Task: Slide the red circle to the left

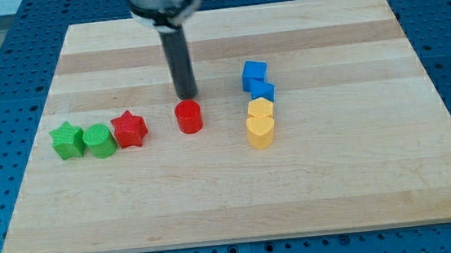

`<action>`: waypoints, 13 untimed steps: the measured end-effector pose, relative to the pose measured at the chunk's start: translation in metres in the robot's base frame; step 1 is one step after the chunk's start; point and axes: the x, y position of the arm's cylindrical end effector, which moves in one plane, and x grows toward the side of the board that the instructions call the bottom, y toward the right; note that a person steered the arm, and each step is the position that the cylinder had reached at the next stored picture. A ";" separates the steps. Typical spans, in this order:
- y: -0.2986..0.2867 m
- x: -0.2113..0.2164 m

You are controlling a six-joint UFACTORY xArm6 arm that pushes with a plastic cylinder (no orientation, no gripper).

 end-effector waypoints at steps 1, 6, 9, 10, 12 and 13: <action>0.006 0.011; 0.027 0.036; -0.002 0.036; -0.011 0.036; -0.026 0.036; -0.031 0.036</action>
